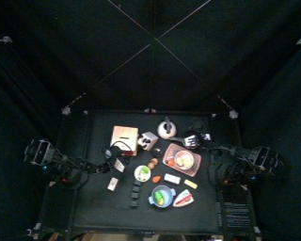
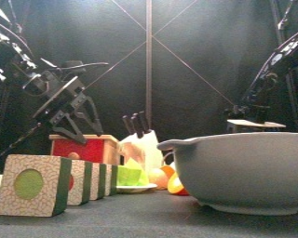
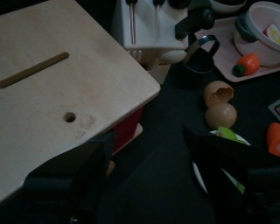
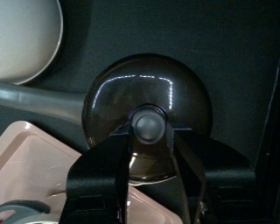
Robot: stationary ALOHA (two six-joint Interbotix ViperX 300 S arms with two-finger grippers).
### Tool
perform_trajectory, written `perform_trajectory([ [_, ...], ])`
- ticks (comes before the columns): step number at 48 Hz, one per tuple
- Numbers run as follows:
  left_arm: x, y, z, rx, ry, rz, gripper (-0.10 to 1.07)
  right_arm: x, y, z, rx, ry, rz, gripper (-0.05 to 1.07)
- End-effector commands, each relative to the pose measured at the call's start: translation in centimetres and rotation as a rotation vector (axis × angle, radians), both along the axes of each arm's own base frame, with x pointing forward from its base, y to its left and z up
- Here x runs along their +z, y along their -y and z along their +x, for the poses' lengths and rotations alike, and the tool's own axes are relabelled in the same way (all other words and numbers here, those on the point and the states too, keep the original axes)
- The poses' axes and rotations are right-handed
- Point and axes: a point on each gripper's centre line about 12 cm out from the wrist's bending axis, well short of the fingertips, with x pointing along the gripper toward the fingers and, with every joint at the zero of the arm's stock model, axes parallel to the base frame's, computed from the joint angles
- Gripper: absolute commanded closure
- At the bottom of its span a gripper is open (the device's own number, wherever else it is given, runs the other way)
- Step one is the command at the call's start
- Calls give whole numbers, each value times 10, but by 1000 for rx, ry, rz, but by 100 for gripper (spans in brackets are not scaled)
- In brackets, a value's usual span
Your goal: Place pot lid on pan
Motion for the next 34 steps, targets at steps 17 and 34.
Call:
perform_trajectory([
  [17,3,-4,1,13,12,2,1,8,-1,7,26,26,-20,25],
  [34,3,-3,1,9,12,-7,1,29,-17,12,63,57,-51,20],
])
